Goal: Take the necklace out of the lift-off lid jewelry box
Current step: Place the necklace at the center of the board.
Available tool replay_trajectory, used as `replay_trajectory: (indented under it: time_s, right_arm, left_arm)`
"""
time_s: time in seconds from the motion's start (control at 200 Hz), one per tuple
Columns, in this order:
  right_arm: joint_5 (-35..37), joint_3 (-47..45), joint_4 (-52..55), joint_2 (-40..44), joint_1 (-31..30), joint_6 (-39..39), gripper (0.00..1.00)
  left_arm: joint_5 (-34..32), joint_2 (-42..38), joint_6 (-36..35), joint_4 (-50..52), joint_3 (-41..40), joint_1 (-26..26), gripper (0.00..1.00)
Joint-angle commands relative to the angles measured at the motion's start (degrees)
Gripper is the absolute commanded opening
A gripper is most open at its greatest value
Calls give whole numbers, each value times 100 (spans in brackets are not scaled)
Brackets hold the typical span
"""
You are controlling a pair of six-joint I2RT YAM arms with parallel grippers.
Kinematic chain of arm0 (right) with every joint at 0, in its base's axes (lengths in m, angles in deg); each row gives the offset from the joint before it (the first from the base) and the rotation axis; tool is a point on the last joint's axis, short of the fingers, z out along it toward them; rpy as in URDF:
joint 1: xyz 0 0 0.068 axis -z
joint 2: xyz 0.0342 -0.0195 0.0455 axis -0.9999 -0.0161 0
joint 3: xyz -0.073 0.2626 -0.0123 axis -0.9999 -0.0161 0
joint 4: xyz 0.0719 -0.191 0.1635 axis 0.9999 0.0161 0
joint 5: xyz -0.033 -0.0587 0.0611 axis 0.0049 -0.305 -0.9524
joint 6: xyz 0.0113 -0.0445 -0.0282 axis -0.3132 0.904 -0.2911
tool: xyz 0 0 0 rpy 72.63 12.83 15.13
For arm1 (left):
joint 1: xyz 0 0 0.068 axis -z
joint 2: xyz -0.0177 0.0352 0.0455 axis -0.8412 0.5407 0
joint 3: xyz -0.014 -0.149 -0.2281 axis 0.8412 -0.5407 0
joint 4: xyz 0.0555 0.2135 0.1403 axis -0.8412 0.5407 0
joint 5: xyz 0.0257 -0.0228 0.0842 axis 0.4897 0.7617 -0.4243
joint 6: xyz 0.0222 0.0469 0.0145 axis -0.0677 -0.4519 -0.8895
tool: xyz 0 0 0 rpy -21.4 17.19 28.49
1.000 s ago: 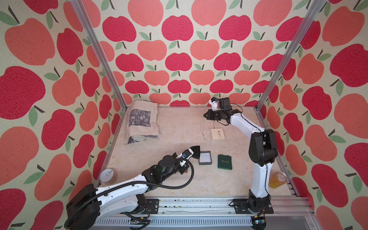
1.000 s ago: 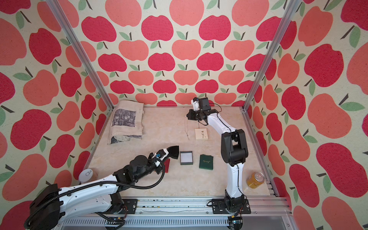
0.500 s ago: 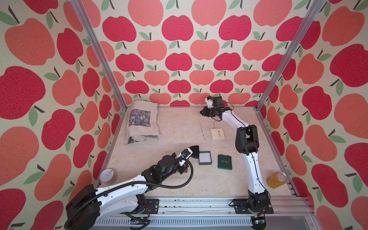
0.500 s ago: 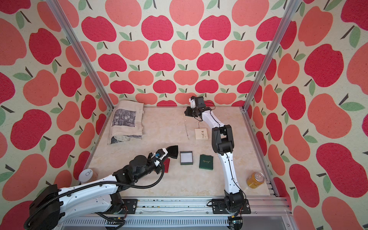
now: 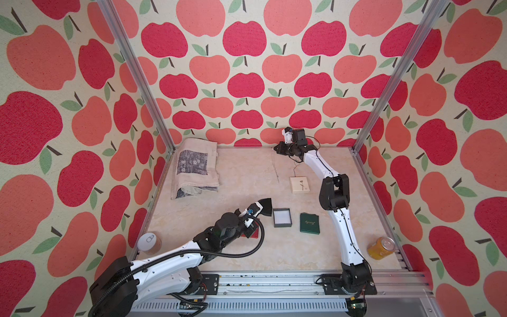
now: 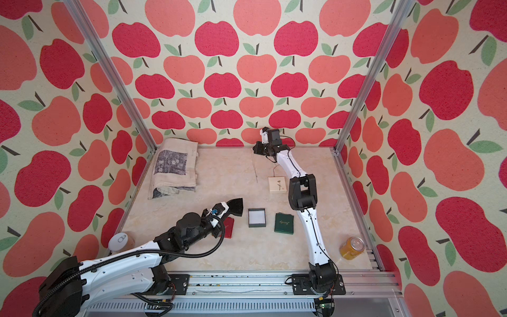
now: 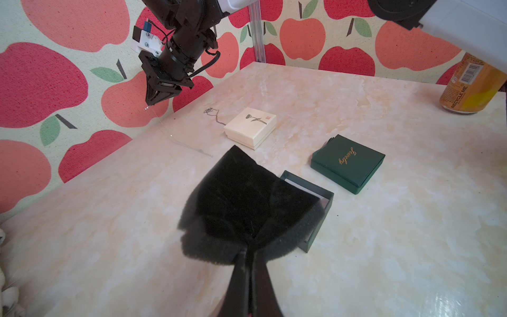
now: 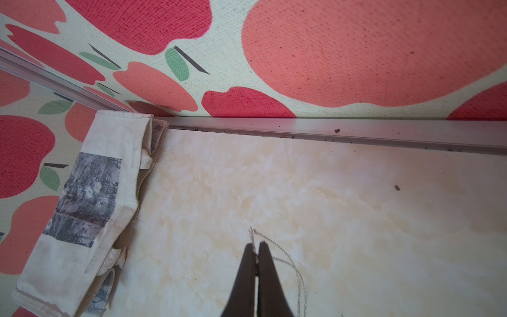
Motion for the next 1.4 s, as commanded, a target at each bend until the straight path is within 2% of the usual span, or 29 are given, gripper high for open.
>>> replay_trajectory:
  time_s: [0.0,0.105,0.33,0.575,0.866,0.996,1.106,1.216,1.396]
  right_arm:
    - [33,-223,168,-100,24,-100,3]
    - [26,-611,11,-1,23,-72,4]
    - [25,-702,60,15,27,-3,5]
    - [92,-783,213,152,32,149,26]
    - [212,-1661,245,1109,67,562,39]
    - [264,-2107,195,1529,76,674,51]
    - [244,-1891,463,1470,100,714,50]
    - [-319,-2040,83,1434,178,346,44]
    - [-678,-3076,-527,2097,190,159,44]
  left_arm:
    - [109,-61,68,14,-93,-43,0]
    - [146,-31,73,-4,-84,-57,0]
    - [197,-16,51,21,-31,-52,0]
    - [185,37,208,178,84,-91,0]
    - [291,380,401,431,504,-158,0]
    - [286,542,459,505,652,-162,0]
    - [328,578,488,504,698,-158,0]
    - [286,541,545,519,681,-158,0]
    - [170,513,539,512,650,-160,0]
